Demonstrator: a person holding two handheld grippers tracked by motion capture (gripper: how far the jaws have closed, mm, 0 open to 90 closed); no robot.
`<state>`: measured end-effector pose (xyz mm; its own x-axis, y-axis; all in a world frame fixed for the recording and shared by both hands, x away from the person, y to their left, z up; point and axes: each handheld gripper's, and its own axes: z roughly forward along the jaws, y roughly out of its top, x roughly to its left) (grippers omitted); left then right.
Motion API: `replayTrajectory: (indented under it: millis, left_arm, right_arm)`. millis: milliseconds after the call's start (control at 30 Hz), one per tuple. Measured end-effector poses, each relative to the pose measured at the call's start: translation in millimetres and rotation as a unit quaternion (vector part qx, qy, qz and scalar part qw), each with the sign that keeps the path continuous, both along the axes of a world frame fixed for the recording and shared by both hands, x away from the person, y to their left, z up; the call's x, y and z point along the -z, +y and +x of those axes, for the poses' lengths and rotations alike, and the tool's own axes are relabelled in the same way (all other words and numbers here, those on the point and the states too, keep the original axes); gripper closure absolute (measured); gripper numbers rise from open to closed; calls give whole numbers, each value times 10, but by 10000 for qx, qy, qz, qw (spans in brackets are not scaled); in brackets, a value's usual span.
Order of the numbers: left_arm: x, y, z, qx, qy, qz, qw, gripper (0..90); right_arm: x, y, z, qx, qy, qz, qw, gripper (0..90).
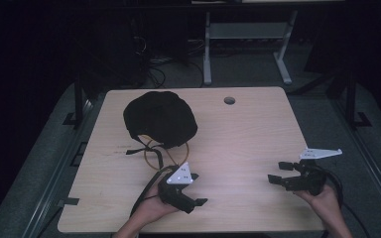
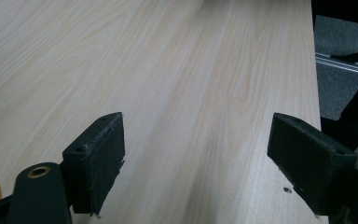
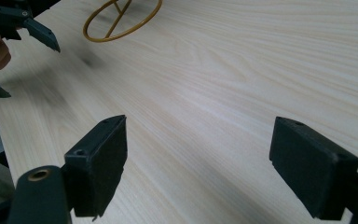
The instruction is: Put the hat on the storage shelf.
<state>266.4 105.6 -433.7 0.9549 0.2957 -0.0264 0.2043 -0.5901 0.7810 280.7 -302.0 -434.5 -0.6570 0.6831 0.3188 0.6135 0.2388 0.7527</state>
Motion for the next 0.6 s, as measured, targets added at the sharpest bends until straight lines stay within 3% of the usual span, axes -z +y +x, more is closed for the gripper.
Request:
replayTrajectory:
  millis: [600]
  left_arm:
    - [9, 7, 3, 5, 42, -9, 10000, 185]
  right_arm:
    - [204, -113, -304, 149, 11, -57, 9999, 182]
